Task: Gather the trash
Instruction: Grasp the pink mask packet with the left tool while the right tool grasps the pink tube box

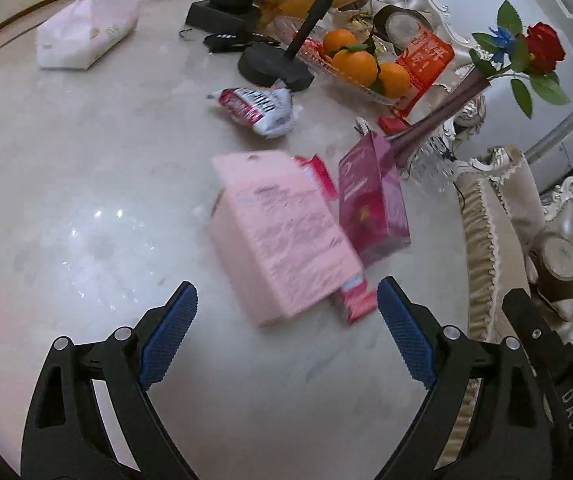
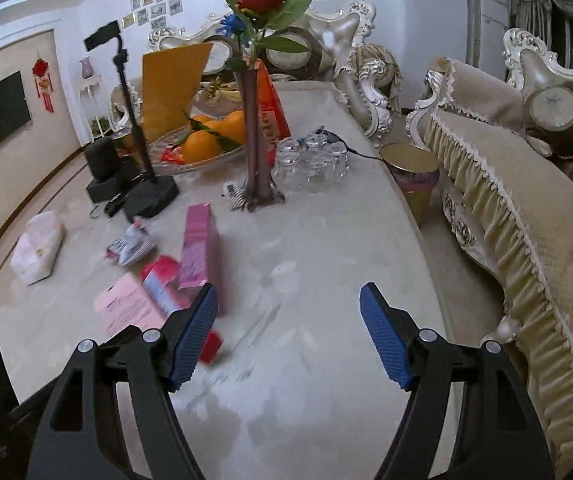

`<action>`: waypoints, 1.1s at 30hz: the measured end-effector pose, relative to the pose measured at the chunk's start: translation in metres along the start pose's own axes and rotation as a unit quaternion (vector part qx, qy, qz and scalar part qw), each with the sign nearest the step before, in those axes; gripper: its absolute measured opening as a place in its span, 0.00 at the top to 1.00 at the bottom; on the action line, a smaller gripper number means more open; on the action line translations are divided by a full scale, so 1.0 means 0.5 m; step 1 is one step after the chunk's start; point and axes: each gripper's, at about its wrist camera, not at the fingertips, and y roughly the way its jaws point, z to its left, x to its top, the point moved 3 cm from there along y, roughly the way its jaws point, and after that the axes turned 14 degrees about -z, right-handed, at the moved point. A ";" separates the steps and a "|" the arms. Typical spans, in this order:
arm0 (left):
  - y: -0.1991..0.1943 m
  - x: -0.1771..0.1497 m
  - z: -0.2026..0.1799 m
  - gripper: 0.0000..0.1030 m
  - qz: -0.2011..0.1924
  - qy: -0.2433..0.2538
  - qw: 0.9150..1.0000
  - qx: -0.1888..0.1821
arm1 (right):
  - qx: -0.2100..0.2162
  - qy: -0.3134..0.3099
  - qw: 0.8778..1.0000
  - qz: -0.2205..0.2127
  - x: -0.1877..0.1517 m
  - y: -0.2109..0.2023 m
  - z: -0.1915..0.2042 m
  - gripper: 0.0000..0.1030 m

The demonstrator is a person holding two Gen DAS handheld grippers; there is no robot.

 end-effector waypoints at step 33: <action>0.081 0.019 0.002 0.11 0.000 0.252 0.968 0.021 | 0.013 -0.090 0.991 0.095 -0.031 0.212 0.149 0.39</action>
